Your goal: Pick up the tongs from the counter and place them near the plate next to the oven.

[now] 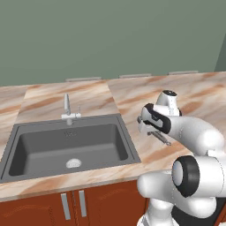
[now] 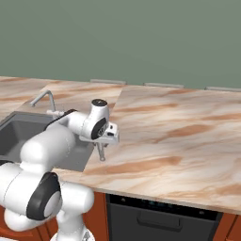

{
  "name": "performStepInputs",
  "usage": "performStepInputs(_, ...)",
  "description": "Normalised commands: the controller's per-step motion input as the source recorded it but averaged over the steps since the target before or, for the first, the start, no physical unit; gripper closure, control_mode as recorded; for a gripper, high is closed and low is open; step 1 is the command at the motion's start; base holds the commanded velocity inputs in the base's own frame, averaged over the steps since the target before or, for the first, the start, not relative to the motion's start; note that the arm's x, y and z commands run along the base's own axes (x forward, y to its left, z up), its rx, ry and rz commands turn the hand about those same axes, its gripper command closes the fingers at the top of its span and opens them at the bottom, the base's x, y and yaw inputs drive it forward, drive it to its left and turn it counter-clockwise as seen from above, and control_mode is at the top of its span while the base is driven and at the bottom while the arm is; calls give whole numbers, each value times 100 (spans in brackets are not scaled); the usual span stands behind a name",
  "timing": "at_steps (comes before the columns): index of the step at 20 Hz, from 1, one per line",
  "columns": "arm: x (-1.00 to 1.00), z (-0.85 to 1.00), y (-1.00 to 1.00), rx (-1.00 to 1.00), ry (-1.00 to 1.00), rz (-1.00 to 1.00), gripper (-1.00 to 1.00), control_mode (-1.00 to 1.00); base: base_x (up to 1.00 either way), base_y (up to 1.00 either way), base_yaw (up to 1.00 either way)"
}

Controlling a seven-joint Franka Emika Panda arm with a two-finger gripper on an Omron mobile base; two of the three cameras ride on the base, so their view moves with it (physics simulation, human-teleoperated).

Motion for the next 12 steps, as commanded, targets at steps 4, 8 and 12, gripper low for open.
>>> performStepInputs(4,-15,44,7,-1,0,3,100,-100,0,0,0)
performStepInputs(8,-15,40,2,-1,0,1,100,-100,0,0,0)
performStepInputs(12,-21,34,4,-1,3,0,100,-100,0,0,0)
